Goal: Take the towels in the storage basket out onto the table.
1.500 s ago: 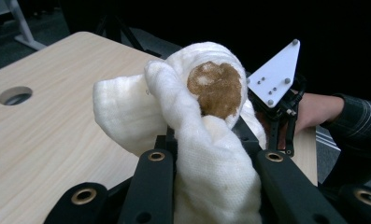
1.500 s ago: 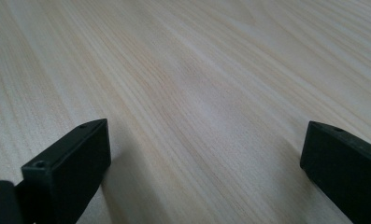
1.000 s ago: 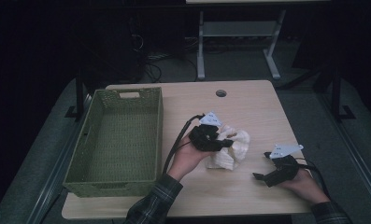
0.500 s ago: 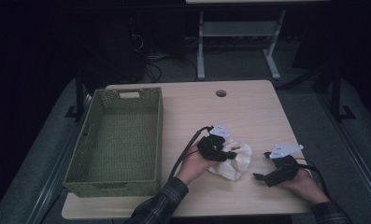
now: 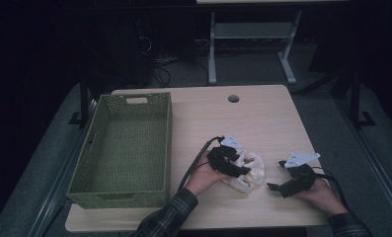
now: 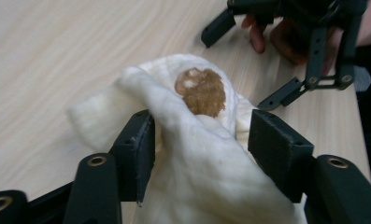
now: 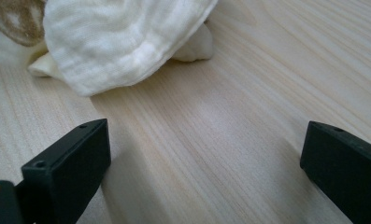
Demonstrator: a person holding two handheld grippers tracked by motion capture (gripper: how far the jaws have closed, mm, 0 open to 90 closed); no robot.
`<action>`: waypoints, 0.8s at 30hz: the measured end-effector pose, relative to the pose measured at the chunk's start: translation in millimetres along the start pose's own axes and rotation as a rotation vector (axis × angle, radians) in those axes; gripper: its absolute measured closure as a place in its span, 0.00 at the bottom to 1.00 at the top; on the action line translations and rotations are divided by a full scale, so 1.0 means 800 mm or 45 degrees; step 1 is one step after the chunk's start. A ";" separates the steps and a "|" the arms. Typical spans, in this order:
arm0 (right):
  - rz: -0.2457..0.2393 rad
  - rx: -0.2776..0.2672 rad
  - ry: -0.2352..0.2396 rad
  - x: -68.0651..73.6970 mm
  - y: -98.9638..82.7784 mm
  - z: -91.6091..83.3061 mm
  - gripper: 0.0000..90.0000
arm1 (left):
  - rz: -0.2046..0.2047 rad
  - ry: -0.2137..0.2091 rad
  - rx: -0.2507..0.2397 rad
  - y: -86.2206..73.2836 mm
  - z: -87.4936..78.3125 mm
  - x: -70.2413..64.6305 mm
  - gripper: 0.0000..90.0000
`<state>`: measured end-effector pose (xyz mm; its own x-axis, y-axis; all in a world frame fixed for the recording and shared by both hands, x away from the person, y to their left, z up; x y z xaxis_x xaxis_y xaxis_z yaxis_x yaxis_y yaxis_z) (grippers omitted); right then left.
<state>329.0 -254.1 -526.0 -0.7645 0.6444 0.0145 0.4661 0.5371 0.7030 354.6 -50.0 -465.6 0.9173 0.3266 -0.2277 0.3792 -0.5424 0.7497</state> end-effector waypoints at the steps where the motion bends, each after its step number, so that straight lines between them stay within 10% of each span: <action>1: 0.002 0.001 0.000 0.000 0.000 0.000 0.02 | -0.006 0.008 -0.008 0.000 -0.006 0.000 0.44; 10: 0.000 -0.001 0.002 0.000 0.000 0.000 0.02 | -0.048 0.087 -0.069 -0.018 -0.044 -0.003 0.43; 24: -0.005 0.006 0.004 0.000 0.000 0.000 0.02 | -0.112 0.172 -0.002 -0.063 -0.045 -0.008 0.47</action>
<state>328.9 -253.9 -525.8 -0.7678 0.6405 0.0139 0.4649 0.5421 0.7000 325.2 2.6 -479.5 0.8559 0.4738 -0.2072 0.4572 -0.5061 0.7313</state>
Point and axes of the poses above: each handheld gripper's, and its own axes: z roughly forward along the jaws, y roughly out of its top, x roughly to its left, the point moved 6 cm from there along z, roughly forward along the jaws, and after that the axes turned 2 degrees about -y, right-handed, at the moved point
